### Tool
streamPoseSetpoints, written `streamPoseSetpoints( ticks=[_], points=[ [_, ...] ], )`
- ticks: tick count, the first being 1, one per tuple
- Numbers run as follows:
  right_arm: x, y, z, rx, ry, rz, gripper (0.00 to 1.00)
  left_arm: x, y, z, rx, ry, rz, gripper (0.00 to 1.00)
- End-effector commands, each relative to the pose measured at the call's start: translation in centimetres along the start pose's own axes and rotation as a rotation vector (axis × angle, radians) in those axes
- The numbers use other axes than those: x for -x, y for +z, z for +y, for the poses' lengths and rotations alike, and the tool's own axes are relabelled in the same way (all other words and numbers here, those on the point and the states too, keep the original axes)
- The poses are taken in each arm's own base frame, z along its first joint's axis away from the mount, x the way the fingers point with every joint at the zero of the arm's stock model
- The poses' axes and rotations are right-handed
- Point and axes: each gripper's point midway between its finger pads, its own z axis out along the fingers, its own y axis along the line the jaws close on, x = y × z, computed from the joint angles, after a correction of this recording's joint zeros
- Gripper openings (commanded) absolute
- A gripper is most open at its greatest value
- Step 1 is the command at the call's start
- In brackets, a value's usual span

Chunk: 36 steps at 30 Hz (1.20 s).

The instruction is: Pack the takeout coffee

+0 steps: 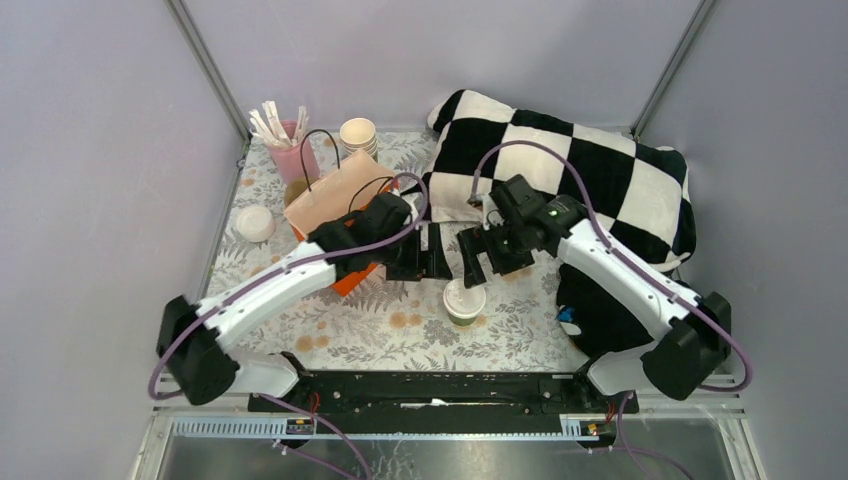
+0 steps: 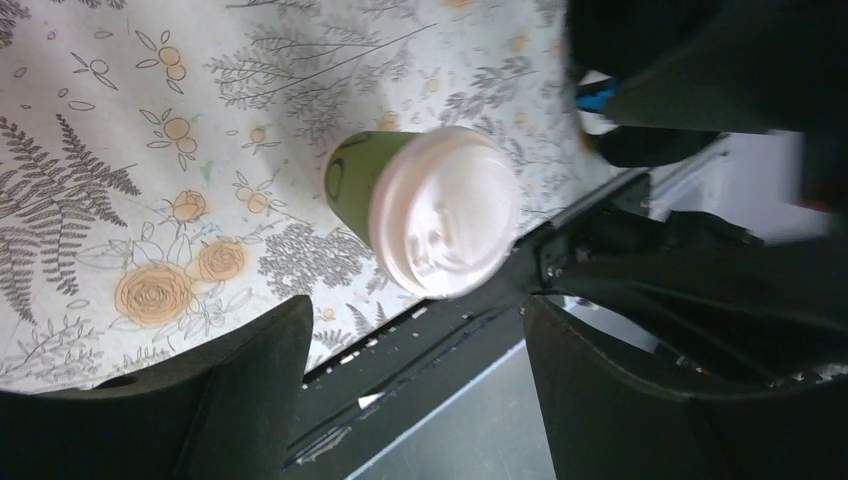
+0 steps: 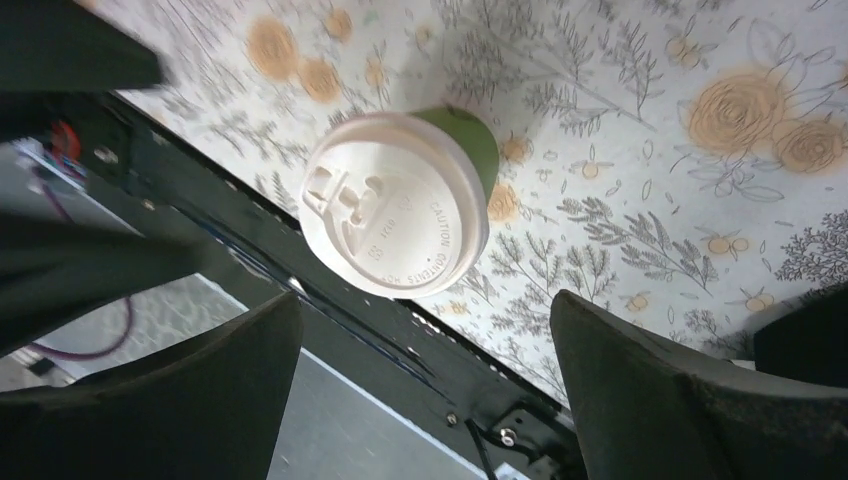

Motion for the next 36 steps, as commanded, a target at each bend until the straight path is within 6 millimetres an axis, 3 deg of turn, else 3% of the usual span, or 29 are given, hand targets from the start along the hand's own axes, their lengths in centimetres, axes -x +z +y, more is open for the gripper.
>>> streamPoseSetpoints(
  ticks=[1,8,14,25,32,36],
  points=[
    [-2.1,0.4,-0.9,-0.146,-0.112,0.129,1.00,2.0,-7.0,-3.8,-0.113,0.061,-0.165,0.82],
    [-1.7,2.1,2.8,-0.065,-0.396,0.161,1.00,2.3,-14.2,-5.0,-0.193,0.108,-0.337,0.85],
    [-1.6,3.8,3.7,-0.057,-0.520,0.217,1.00,3.0,-17.0,-5.7,-0.214,0.127,-0.415,0.86],
    [-0.9,4.5,2.3,-0.181,-0.425,0.122,0.99,4.0,-15.6,-6.6,-0.198,0.167,-0.377,0.83],
    [-0.6,5.1,2.8,-0.168,-0.293,0.029,1.00,6.9,-15.6,-2.9,0.105,0.171,-0.419,0.77],
    [-1.0,5.2,2.8,-0.161,-0.267,0.024,1.00,7.3,-15.8,-5.0,0.027,0.200,-0.407,0.79]
  ],
)
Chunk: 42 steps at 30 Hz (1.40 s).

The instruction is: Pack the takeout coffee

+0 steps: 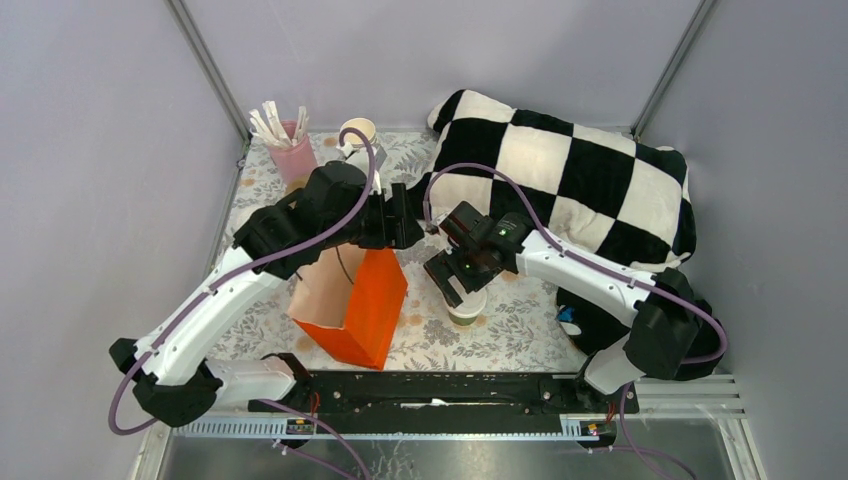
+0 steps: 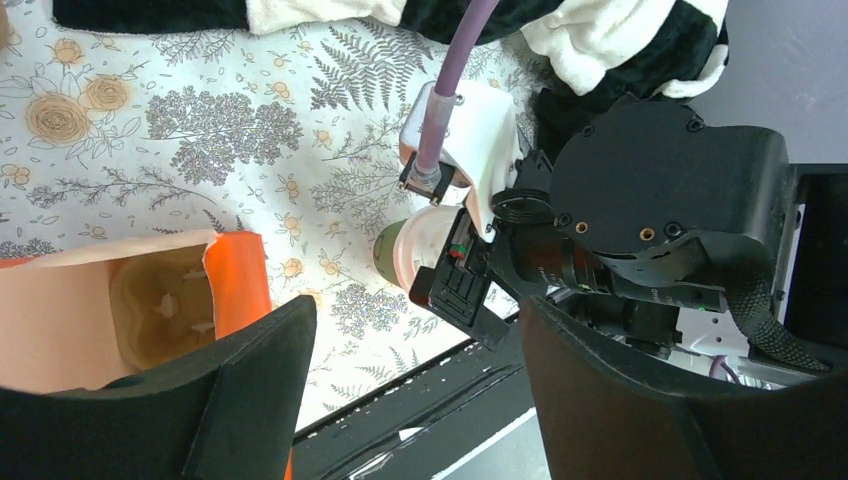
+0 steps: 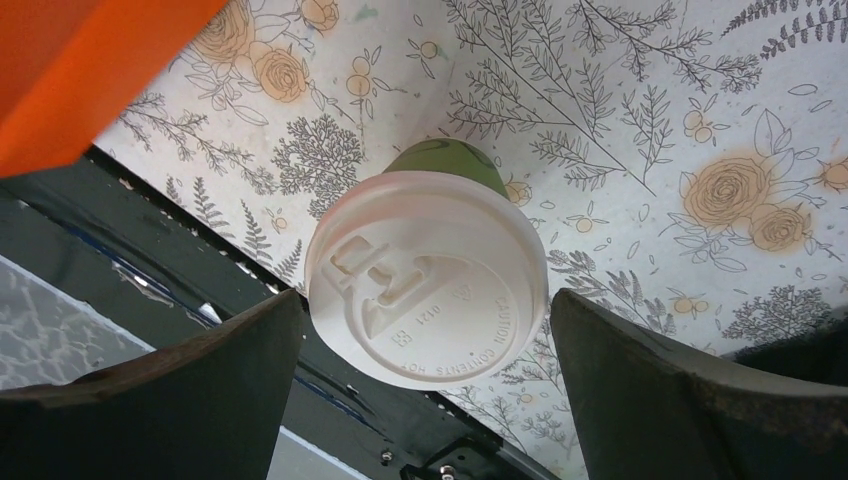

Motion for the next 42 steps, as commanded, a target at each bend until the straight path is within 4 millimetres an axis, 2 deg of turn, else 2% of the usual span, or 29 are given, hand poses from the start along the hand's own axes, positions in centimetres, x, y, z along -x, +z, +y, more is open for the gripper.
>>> streamPoseSetpoints(
  ticks=[1,4,6,10,12,15,18,20,22,24,28,33,35,40,42],
  points=[
    [1.1,-0.7,0.2,-0.007,0.060,-0.080,1.00,1.6,-1.0,-2.2,-0.085,0.044,-0.027,0.81],
    [1.1,-1.0,0.2,-0.008,0.055,-0.086,1.00,2.4,-2.3,-6.3,-0.274,0.022,-0.015,0.85],
    [1.2,-1.2,0.3,0.000,0.045,-0.085,1.00,3.4,-3.6,-8.1,-0.353,0.010,-0.035,0.87],
    [0.9,-1.4,0.1,-0.011,0.040,-0.061,1.00,6.0,-6.9,-9.9,-0.406,0.019,-0.113,0.88],
    [1.0,-1.5,0.2,-0.008,0.043,-0.072,1.00,6.9,-8.1,-9.6,-0.380,0.023,-0.148,0.86],
    [1.0,-1.5,0.3,-0.003,0.051,-0.074,1.00,8.6,-10.2,-6.9,-0.225,-0.026,-0.242,0.82],
    [0.9,-1.5,0.3,0.001,0.056,-0.070,1.00,9.2,-12.8,-2.7,-0.031,-0.115,-0.332,0.82],
    [0.8,-1.4,0.3,0.001,0.054,-0.068,1.00,8.7,-14.8,0.6,0.097,-0.207,-0.383,0.81],
    [0.9,-1.5,0.3,-0.002,0.051,-0.073,1.00,7.2,-16.3,3.7,0.207,-0.317,-0.409,0.80],
    [0.9,-1.5,0.2,-0.005,0.047,-0.077,1.00,5.1,-16.8,6.0,0.271,-0.394,-0.407,0.79],
    [1.0,-1.4,0.2,-0.006,0.042,-0.077,1.00,1.9,-16.0,8.4,0.328,-0.463,-0.371,0.79],
    [1.0,-1.3,0.2,0.000,0.031,-0.074,1.00,-0.3,-13.0,9.7,0.409,-0.411,-0.286,0.79],
    [1.0,-1.3,0.1,-0.008,0.026,-0.074,1.00,-0.7,-11.3,9.8,0.436,-0.381,-0.248,0.67],
    [1.2,-1.7,0.1,-0.012,0.028,-0.083,1.00,1.2,-8.4,10.1,0.507,-0.284,-0.253,0.14],
    [1.4,-1.9,0.2,-0.006,0.043,-0.095,1.00,1.9,-7.3,10.7,0.551,-0.231,-0.236,0.01]
  ],
)
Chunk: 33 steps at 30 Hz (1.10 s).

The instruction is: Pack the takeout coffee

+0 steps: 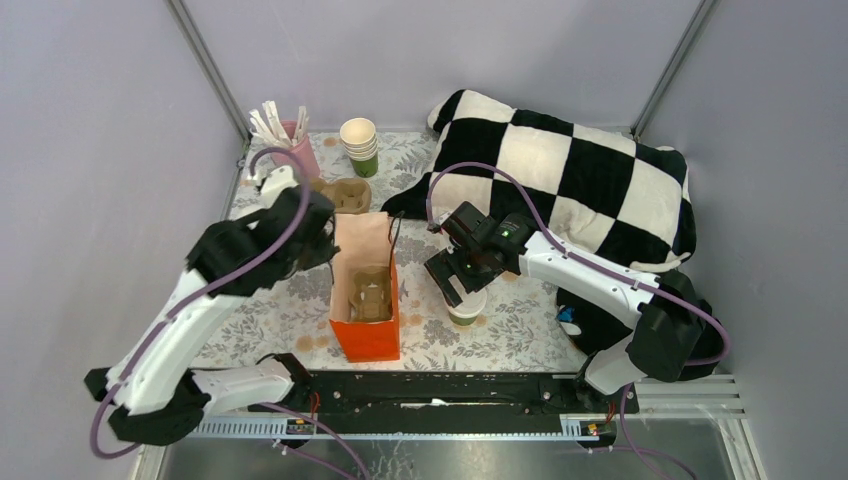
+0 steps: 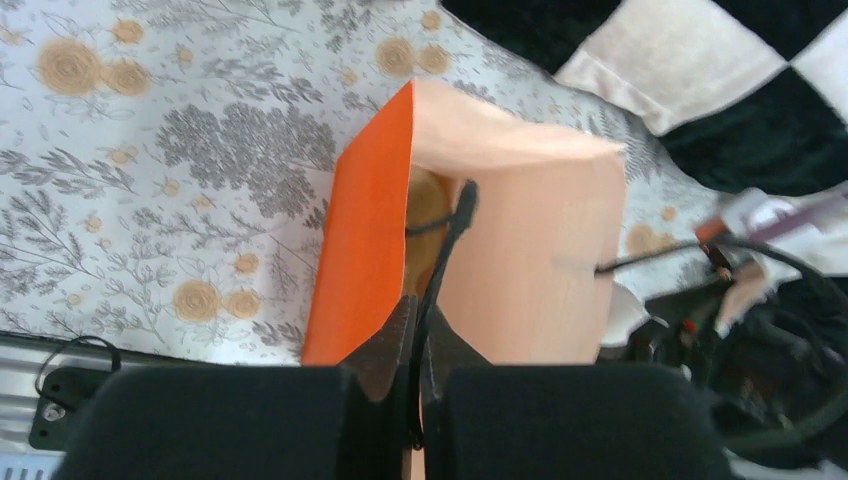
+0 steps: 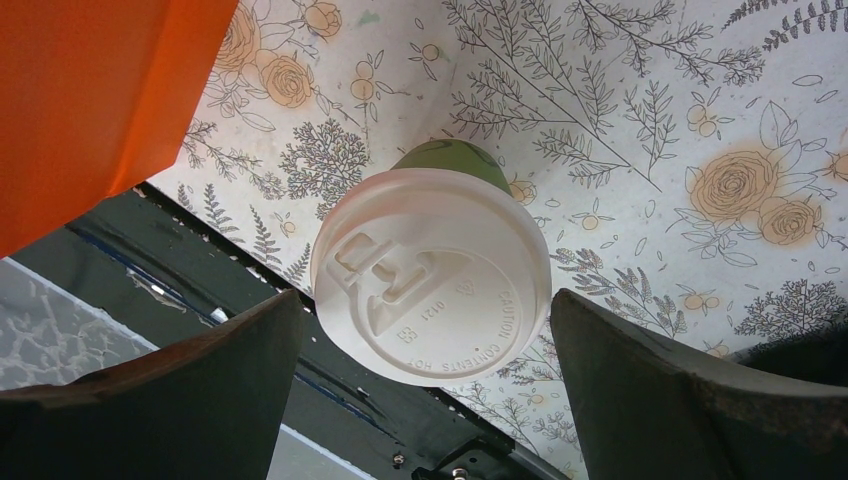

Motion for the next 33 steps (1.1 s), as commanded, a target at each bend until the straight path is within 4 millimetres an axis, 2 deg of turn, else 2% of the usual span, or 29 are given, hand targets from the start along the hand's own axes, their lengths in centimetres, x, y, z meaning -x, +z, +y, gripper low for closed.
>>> streamPoseSetpoints(
  ticks=[1,4,8,11,13,15,17,20,23,24,25,27,29,31,33],
  points=[
    [1.6,-1.9,0.3,-0.003,0.011,-0.081,1.00,3.0,2.1,-1.3,0.026,0.083,-0.081,0.00],
    [2.8,-2.4,0.6,0.001,0.065,-0.110,1.00,4.5,3.8,-2.6,-0.032,0.195,-0.109,0.00],
    [4.8,-2.7,1.7,0.038,0.129,-0.161,1.00,6.9,4.7,-6.5,-0.229,0.287,-0.227,0.00],
    [5.8,-2.7,1.7,0.030,0.147,-0.180,1.00,7.7,4.9,-9.3,-0.358,0.372,-0.274,0.00],
    [6.2,-2.8,0.8,-0.024,0.147,-0.191,1.00,7.8,4.9,-10.9,-0.439,0.437,-0.302,0.00],
    [6.6,-3.1,0.4,-0.049,0.140,-0.203,1.00,7.6,5.5,-11.7,-0.470,0.489,-0.301,0.00],
    [7.1,-3.5,0.3,-0.057,0.131,-0.211,1.00,8.0,6.5,-11.1,-0.395,0.486,-0.282,0.02],
    [7.8,-4.1,0.3,-0.066,0.132,-0.223,1.00,8.9,6.7,-8.1,-0.204,0.379,-0.251,0.16],
    [8.5,-4.4,0.4,-0.064,0.141,-0.232,1.00,8.8,5.3,-5.4,-0.060,0.238,-0.189,0.69],
    [8.5,-4.3,0.4,-0.064,0.144,-0.229,1.00,8.5,4.6,-4.7,-0.018,0.149,-0.157,0.82],
    [8.5,-4.2,0.4,-0.064,0.149,-0.225,1.00,8.0,3.8,-3.8,0.031,0.094,-0.116,0.89],
    [8.3,-3.8,0.0,-0.075,0.159,-0.205,1.00,5.9,2.7,-2.5,0.098,0.020,0.005,0.92],
    [8.0,-3.7,-0.5,-0.089,0.167,-0.192,1.00,3.6,1.8,-3.2,0.024,-0.008,0.117,0.99],
    [7.8,-3.8,-1.1,-0.100,0.172,-0.188,1.00,0.9,1.3,-2.9,0.003,-0.112,0.209,0.99],
    [7.4,-4.0,-1.6,-0.097,0.177,-0.186,1.00,-1.5,1.4,-1.7,0.030,-0.175,0.271,0.99]
  ],
)
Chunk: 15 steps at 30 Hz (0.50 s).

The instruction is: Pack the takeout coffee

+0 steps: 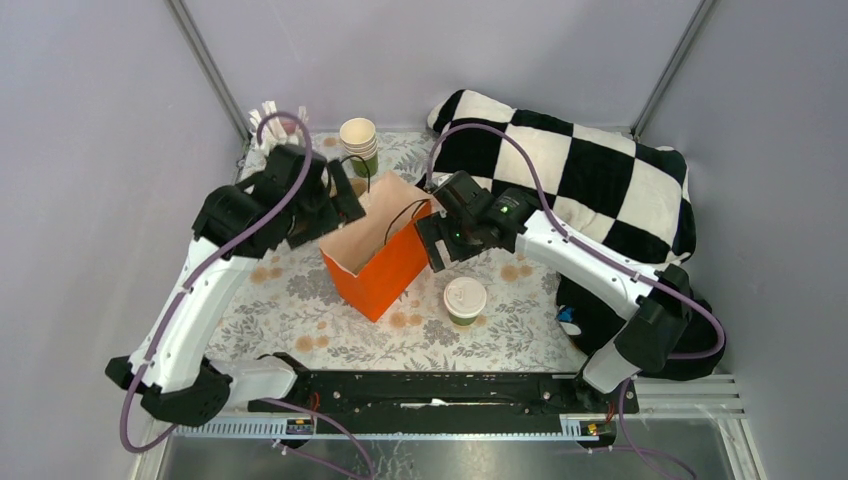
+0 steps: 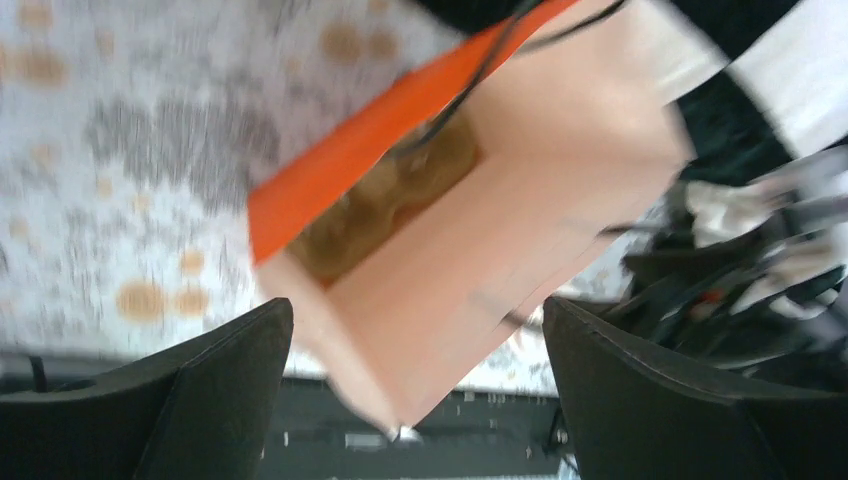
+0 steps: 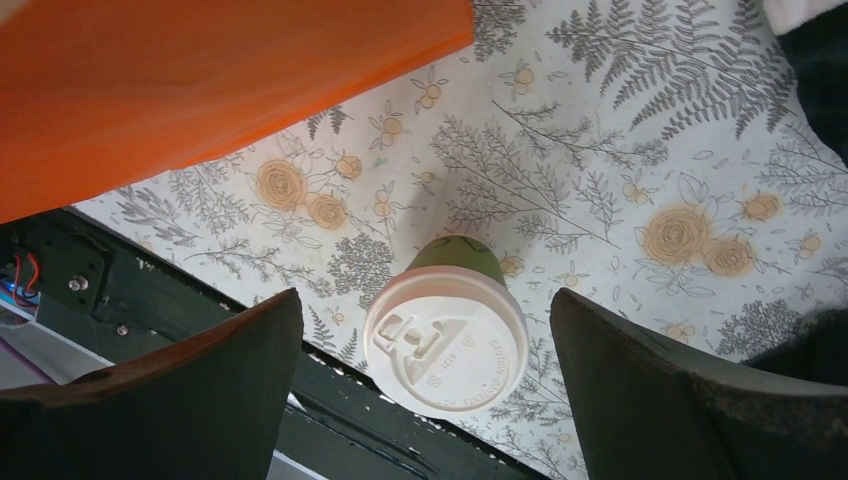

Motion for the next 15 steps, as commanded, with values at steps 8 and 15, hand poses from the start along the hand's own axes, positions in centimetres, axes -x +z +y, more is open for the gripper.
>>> streamPoseSetpoints(
  ticks=[8,15],
  points=[
    [-1.8,-2.1,-2.2,0.022,-0.008,-0.014,1.00,-8.4,0.0,6.3,0.223,-0.411,0.176,0.93],
    [-3.2,-2.1,-2.5,0.028,-0.007,0.007,1.00,-7.4,2.4,5.8,0.267,-0.375,0.140,0.64]
  ],
)
